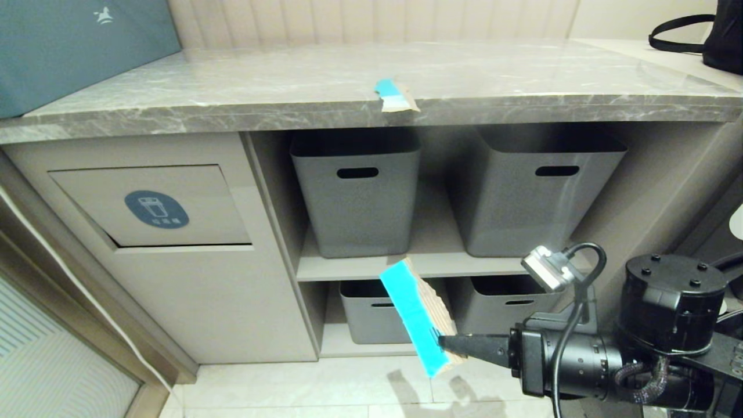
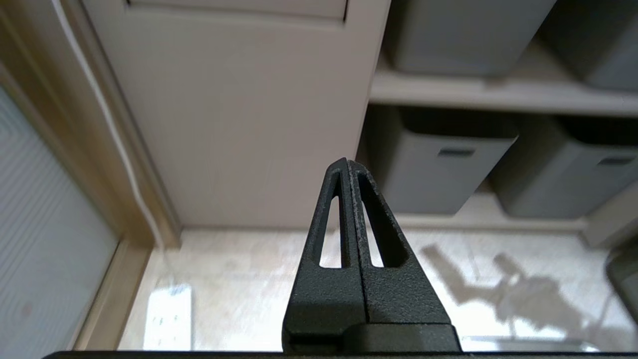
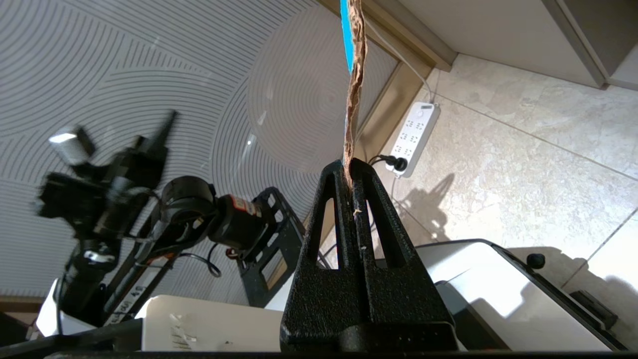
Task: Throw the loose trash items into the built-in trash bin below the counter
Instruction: Hand it to the other hand
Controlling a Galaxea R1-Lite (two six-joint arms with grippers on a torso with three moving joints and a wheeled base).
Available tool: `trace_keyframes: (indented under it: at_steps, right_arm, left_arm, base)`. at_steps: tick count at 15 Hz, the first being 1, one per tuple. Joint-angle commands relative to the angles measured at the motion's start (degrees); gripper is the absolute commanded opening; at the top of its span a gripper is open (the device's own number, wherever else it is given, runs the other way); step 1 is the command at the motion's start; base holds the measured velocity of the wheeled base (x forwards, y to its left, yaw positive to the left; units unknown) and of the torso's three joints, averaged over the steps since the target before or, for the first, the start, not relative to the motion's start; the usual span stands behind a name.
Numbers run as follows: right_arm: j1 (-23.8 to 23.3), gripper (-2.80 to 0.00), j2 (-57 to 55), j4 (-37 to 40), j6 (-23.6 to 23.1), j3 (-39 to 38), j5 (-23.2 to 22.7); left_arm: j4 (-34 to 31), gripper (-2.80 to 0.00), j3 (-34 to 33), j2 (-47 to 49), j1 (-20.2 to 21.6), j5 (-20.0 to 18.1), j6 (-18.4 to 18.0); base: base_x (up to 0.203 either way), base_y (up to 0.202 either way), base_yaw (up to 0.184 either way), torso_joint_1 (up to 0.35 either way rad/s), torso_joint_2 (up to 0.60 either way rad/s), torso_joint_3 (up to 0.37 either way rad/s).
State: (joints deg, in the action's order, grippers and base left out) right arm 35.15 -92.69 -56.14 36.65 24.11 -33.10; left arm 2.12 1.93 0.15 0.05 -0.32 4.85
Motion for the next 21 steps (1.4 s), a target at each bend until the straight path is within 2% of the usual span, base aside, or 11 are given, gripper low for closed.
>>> trace_keyframes:
  at_steps: [1,3,7,9,11,13,14,15,16,18,21]
  right_arm:
    - [0.03,-2.8,-0.65,-0.38,0.21,0.36,-0.21]
    - [0.09,-2.8,-1.56,-0.37,0.36,1.39,-0.41]
    - [0.8,-2.8,-4.85,-0.38,0.44,6.41,-0.74]
    - [0.85,-2.8,-6.46,-0.17,0.46,11.36,-1.0]
    - [0.88,-2.8,-8.51,-0.04,0.62,15.79,-3.43]
    - [0.93,-2.8,-9.22,-0.09,4.31,18.13,-7.04]
    - [1.32,-2.8,-9.28,-0.15,6.15,18.85,-7.69]
    - [2.12,-2.8,-9.37,-0.22,10.08,20.01,-8.0]
    - [2.8,-2.8,-9.79,-0.47,12.71,21.31,-8.17]
    - [2.91,-2.8,-10.19,-0.55,12.96,21.64,-8.21]
    - [3.0,-2.8,-11.37,-0.55,13.01,21.77,-8.39]
  left_arm:
    - [0.46,-2.8,4.55,0.8,0.04,-0.2,0.82]
    - [-0.95,-2.8,12.94,6.84,-0.16,-3.08,1.92]
    - [-3.04,-2.8,23.61,29.3,-2.0,-19.24,5.61]
    - [-0.54,-2.8,27.42,43.08,-2.77,-26.01,7.85]
    - [4.22,-2.8,31.32,56.1,-5.97,-30.17,11.26]
    - [10.73,-2.8,35.39,66.67,-13.82,-32.83,17.96]
    - [14.45,-2.8,36.9,71.04,-17.28,-33.7,20.42]
    - [18.52,-2.8,37.99,74.91,-19.83,-34.31,22.09]
    - [21.68,-2.8,38.78,78.11,-21.94,-34.68,23.18]
    - [25.04,-2.8,40.64,81.57,-26.18,-34.99,24.56]
    - [25.3,-2.8,41.75,81.85,-27.21,-34.84,25.29]
  base:
    - [0.0,0.0,0.0,0.0,0.0,0.0]
    - [0.0,0.0,0.0,0.0,0.0,0.0]
    - [0.0,0.0,0.0,0.0,0.0,0.0]
    - [0.0,0.0,0.0,0.0,0.0,0.0]
    - [0.0,0.0,0.0,0.0,0.0,0.0]
    - [0.0,0.0,0.0,0.0,0.0,0.0]
    - [0.0,0.0,0.0,0.0,0.0,0.0]
    - [0.0,0.0,0.0,0.0,0.0,0.0]
    - [0.0,0.0,0.0,0.0,0.0,0.0]
    - [0.0,0.0,0.0,0.0,0.0,0.0]
    - [0.0,0.0,0.0,0.0,0.0,0.0]
